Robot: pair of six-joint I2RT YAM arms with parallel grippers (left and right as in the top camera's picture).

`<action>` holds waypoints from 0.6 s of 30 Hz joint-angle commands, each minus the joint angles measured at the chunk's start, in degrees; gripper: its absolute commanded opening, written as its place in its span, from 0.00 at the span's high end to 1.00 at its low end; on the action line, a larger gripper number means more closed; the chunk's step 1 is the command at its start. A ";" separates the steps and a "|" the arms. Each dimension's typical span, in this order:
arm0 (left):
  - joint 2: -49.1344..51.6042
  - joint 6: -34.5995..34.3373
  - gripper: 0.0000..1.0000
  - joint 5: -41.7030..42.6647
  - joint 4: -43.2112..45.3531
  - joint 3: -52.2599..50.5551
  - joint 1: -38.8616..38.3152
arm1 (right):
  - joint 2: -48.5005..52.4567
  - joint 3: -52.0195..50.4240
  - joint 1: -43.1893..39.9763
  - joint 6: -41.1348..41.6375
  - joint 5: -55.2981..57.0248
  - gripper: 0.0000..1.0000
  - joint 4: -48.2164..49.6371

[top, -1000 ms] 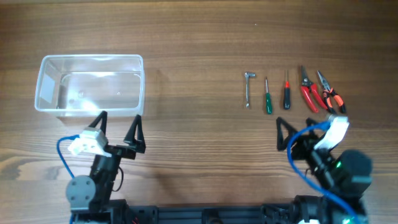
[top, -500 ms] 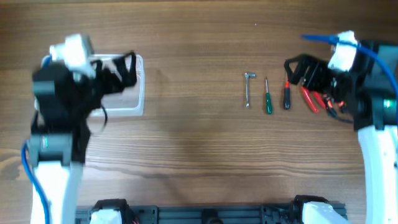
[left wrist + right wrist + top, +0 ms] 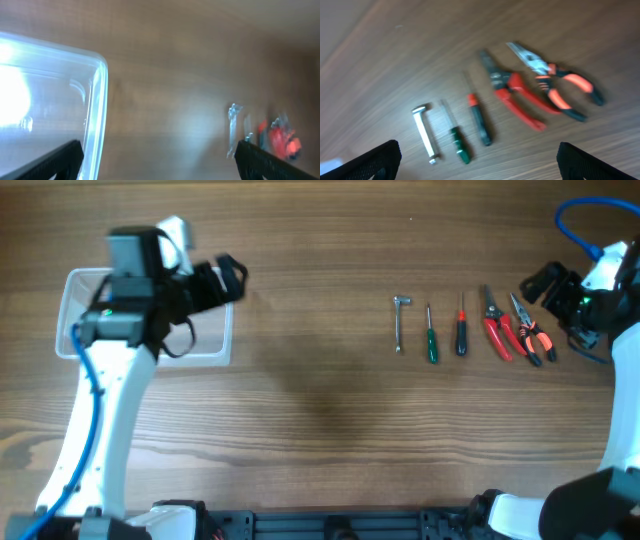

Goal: Pack container
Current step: 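Move the left gripper to the clear container's near edge and grasp it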

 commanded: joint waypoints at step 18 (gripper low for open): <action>18.08 8.68 0.09 -23.39 -3.21 0.76 -10.64 | 7.34 0.24 -1.01 0.24 9.42 0.00 6.29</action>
